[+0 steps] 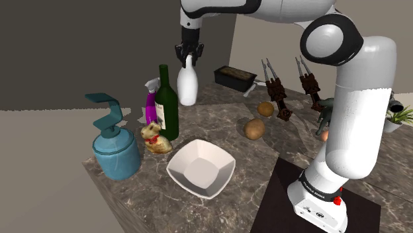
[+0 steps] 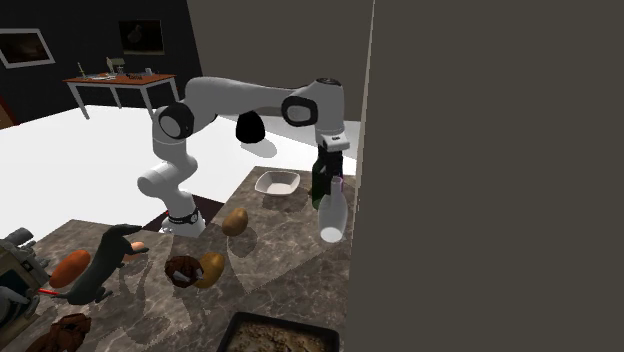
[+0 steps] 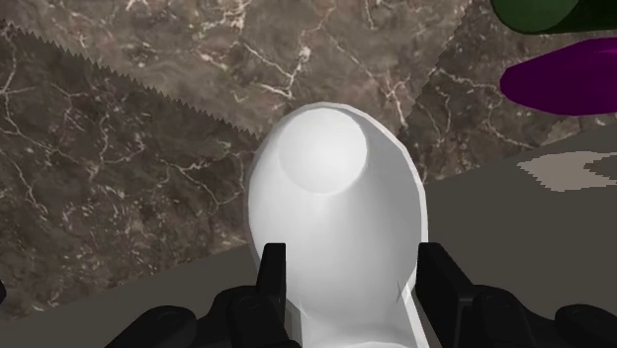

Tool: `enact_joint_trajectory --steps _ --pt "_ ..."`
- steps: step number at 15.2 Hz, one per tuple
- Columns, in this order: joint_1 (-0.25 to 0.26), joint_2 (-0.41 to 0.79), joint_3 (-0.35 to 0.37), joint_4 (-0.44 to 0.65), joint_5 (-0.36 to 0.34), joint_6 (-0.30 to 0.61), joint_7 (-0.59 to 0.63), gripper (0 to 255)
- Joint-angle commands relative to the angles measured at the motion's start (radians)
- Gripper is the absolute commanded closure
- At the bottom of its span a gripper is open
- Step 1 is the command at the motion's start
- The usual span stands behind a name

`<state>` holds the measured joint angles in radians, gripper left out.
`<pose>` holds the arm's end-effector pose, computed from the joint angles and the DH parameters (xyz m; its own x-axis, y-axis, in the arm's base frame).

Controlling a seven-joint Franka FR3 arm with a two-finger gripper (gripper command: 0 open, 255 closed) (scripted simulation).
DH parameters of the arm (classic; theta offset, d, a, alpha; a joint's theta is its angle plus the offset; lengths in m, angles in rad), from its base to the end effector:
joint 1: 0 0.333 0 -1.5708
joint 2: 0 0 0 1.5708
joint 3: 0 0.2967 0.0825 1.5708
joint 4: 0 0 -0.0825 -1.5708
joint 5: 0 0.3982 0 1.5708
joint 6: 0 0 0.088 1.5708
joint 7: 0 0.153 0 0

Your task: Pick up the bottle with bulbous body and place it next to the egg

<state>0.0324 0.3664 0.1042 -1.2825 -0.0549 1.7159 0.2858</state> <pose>0.6805 0.0753 0.4859 0.9861 -0.1504 0.0709 -0.1506 -0.9886 -0.0026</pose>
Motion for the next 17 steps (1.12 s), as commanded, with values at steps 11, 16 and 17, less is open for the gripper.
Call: enact_joint_trajectory --steps 11,16,17 --pt "0.011 0.07 0.0 0.275 -0.007 -0.204 -0.005 255" --pt "0.019 0.124 -0.001 0.419 -0.012 -0.295 -0.006 255" --pt "0.007 0.056 -0.001 0.322 -0.005 -0.265 -0.011 255"
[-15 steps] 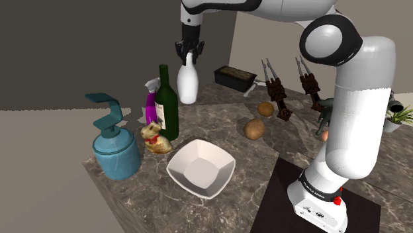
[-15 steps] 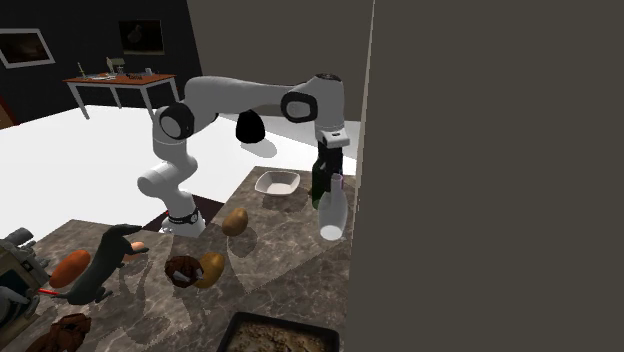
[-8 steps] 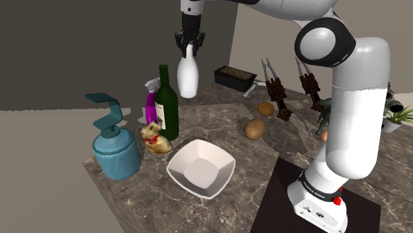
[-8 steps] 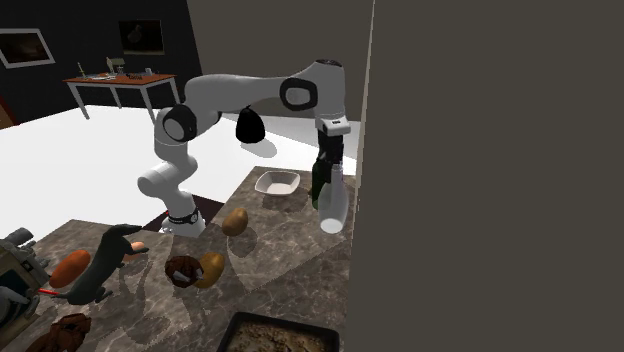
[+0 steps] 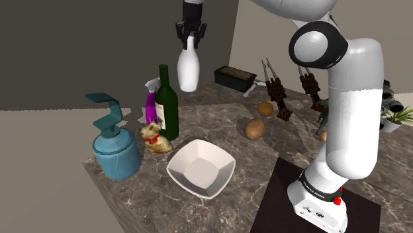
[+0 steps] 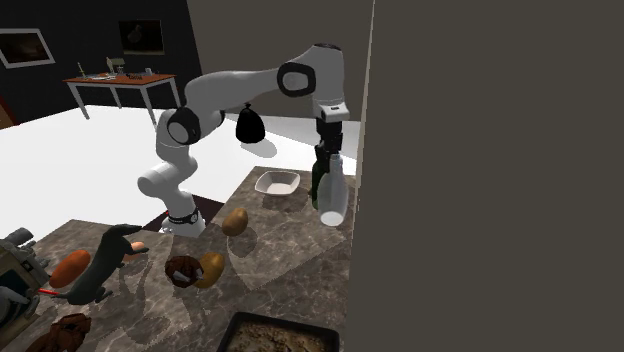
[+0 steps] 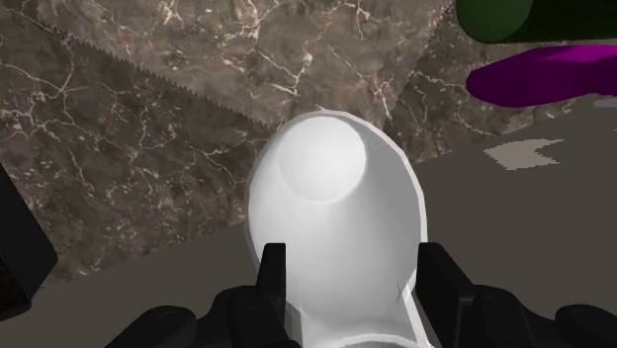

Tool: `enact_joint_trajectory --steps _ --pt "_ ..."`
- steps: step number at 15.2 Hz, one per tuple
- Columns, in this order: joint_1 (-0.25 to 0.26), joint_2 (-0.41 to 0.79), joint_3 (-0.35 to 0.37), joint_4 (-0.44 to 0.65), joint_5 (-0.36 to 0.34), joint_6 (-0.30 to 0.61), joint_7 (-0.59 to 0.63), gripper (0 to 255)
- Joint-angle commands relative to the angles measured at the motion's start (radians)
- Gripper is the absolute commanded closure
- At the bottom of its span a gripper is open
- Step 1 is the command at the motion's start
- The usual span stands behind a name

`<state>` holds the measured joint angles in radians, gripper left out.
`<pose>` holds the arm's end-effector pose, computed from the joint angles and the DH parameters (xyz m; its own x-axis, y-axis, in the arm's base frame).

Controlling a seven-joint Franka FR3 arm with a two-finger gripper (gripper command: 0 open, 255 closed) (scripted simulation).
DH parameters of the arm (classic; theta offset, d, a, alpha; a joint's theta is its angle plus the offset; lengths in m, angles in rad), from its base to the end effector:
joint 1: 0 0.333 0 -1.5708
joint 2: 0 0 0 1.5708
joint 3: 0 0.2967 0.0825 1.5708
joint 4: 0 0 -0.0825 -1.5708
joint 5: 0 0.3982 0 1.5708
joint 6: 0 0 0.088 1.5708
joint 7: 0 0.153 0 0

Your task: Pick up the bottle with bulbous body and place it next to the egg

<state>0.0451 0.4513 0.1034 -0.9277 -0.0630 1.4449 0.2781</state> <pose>0.6726 0.0722 0.5751 0.9861 -0.1506 0.0698 -0.1508 -0.9886 -0.0025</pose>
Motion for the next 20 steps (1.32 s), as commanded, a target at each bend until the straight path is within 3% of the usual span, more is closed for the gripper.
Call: enact_joint_trajectory --steps 1,5,9,20 --pt "-0.016 -0.088 0.0 -0.113 0.009 0.027 -0.009 255" --pt "-0.049 -0.281 -0.008 -0.348 0.032 0.071 -0.039 255" --pt "-0.072 -0.441 -0.023 -0.513 0.05 0.077 -0.075 255" --pt "-0.114 -0.801 -0.09 -0.784 0.063 -0.012 -0.183 255"
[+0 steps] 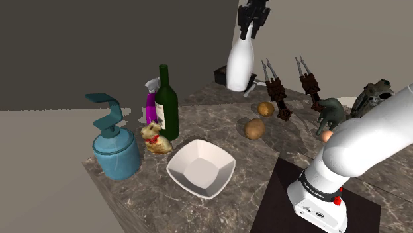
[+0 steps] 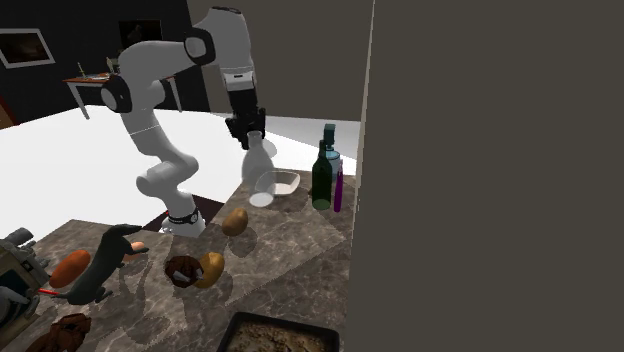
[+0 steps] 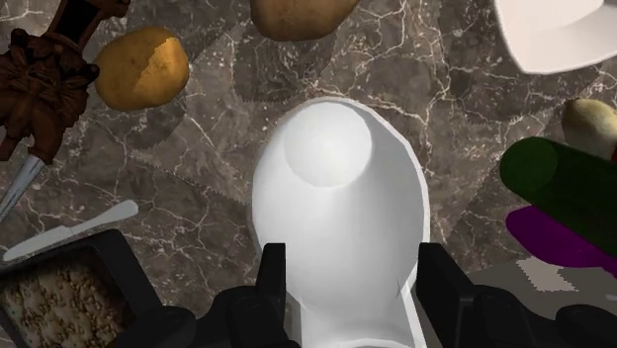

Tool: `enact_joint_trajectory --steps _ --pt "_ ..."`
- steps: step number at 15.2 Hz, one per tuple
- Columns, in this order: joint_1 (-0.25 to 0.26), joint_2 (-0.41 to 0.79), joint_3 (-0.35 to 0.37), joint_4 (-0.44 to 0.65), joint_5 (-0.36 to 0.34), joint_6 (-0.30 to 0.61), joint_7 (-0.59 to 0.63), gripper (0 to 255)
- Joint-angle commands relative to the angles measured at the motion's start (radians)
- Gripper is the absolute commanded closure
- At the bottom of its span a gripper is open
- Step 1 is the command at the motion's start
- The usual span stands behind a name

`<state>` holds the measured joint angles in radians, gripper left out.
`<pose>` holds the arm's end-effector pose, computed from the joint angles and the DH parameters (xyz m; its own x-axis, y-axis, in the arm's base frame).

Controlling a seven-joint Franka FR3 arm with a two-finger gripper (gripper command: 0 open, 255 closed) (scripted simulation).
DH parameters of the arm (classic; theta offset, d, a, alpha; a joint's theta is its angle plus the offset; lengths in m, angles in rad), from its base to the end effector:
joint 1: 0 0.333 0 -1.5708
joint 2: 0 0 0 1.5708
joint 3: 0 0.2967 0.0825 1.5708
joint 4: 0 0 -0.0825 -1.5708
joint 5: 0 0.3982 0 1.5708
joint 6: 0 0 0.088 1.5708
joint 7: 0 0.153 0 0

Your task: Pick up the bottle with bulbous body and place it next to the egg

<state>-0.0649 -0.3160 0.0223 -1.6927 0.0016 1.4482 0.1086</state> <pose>0.4594 -0.0176 0.6520 0.9860 -0.1509 0.0715 -0.1511 -0.9885 -0.0024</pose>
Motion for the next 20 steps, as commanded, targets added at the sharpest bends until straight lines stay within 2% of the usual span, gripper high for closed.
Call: enact_joint_trajectory --steps 1,10,20 --pt "-0.007 -0.062 -0.016 -0.034 -0.003 -0.029 -0.024 255" --pt "-0.033 -0.287 -0.088 -0.104 -0.038 -0.182 -0.123 255" --pt "-0.055 -0.458 -0.178 -0.055 -0.117 -0.394 -0.254 255"
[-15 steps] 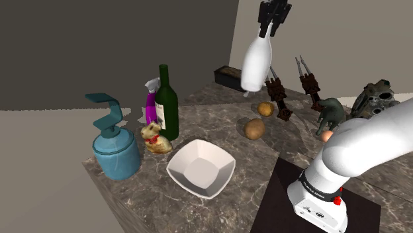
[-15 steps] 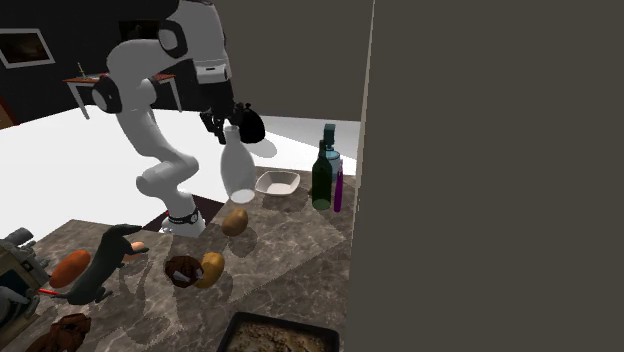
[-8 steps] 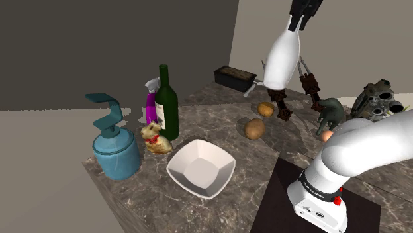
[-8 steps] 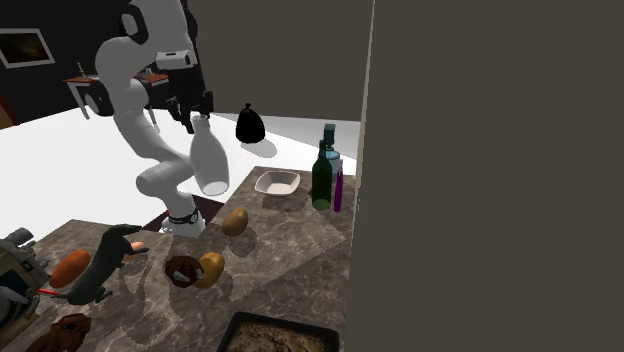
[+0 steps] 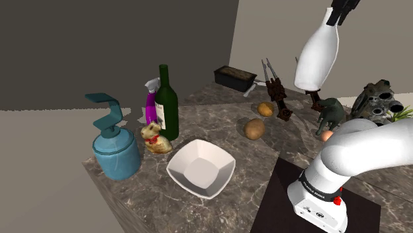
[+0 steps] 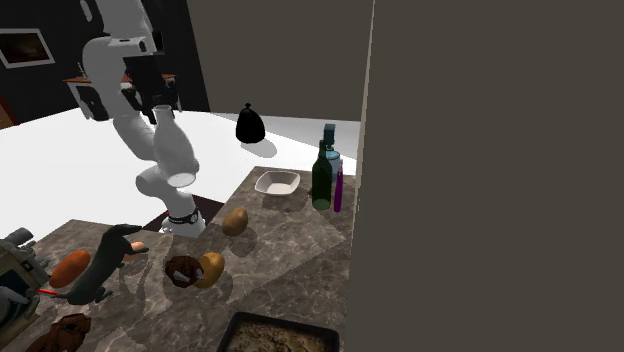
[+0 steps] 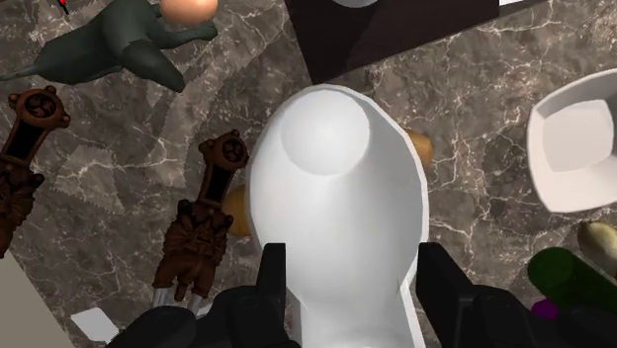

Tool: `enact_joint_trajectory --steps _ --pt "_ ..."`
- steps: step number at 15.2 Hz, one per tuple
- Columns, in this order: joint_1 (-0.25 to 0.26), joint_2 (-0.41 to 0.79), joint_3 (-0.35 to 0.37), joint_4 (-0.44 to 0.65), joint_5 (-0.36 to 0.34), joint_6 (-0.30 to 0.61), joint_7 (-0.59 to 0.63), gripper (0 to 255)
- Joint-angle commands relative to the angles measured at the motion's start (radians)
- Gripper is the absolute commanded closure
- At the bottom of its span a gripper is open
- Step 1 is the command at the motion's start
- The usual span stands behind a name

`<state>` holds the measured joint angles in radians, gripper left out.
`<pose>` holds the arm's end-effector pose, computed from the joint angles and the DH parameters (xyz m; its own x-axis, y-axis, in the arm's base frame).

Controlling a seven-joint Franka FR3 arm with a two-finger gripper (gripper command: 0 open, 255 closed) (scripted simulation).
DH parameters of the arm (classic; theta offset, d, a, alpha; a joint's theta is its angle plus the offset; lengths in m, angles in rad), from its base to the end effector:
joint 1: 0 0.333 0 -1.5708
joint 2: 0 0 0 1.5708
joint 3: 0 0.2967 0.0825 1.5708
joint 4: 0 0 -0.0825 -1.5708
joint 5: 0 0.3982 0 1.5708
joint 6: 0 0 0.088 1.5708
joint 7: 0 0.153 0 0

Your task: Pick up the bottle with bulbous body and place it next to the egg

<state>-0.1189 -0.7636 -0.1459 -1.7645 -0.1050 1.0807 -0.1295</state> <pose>0.2273 -0.1131 0.7388 0.9859 -0.1508 0.0722 -0.1510 -0.9885 -0.0026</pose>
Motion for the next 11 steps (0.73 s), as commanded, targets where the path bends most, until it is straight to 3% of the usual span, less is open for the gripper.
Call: enact_joint_trajectory --steps 1,11 --pt "-0.003 -0.023 -0.02 0.028 -0.021 -0.049 -0.031 255" --pt "0.006 -0.088 -0.126 0.237 -0.166 -0.296 -0.222 255"
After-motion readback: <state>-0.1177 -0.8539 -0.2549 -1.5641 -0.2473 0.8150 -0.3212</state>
